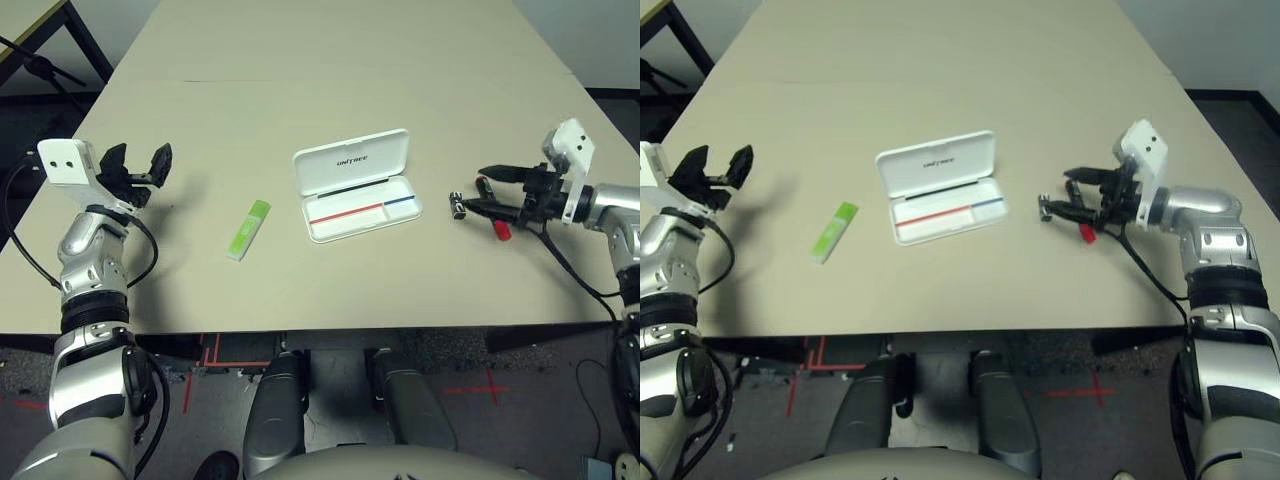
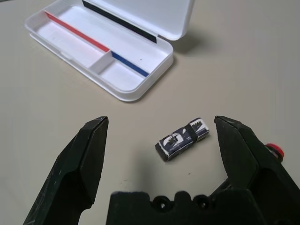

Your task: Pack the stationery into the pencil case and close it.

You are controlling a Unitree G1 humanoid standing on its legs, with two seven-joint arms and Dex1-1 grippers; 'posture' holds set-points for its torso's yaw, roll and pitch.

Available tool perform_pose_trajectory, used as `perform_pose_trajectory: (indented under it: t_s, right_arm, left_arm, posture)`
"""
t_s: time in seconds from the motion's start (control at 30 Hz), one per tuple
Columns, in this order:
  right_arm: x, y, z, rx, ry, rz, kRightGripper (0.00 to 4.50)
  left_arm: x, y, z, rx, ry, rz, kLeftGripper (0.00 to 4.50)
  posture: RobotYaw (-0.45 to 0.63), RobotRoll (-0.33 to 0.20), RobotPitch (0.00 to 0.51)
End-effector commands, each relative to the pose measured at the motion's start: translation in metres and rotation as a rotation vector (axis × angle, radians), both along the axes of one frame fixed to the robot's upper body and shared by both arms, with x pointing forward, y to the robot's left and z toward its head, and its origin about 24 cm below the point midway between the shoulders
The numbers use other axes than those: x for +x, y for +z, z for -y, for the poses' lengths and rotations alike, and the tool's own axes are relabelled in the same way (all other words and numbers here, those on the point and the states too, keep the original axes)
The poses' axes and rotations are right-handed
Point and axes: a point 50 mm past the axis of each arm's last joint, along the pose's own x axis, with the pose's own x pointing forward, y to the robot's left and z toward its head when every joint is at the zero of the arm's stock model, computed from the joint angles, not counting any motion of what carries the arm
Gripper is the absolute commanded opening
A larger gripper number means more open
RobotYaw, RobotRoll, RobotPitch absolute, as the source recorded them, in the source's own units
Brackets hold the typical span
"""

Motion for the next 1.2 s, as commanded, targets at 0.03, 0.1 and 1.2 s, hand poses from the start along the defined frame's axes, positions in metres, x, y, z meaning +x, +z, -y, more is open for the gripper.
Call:
perform_pose_trajectory:
  t_s: [0.03, 0.1, 1.2]
  right_arm:
    - [-0.001, 0.000, 0.000, -0.033, 0.016, -0.020, 4.50]
    - [0.000, -0.001, -0.001, -0.033, 0.017, -0.025, 4.50]
    - [0.013, -0.001, -0.007, -0.053, 0.035, -0.007, 4.50]
  left_arm:
    - [-0.018, 0.009, 0.034, 0.075, -0.273, -0.064, 4.46]
    - [-0.029, 0.012, 0.052, 0.112, -0.396, -0.101, 4.46]
    - [-0.013, -0.033, 0.182, 0.706, -0.910, -0.420, 4.46]
  posture:
    - [-0.08, 0.000, 0.156]
    - [-0.06, 0.000, 0.152]
    - [-0.05, 0.000, 0.129]
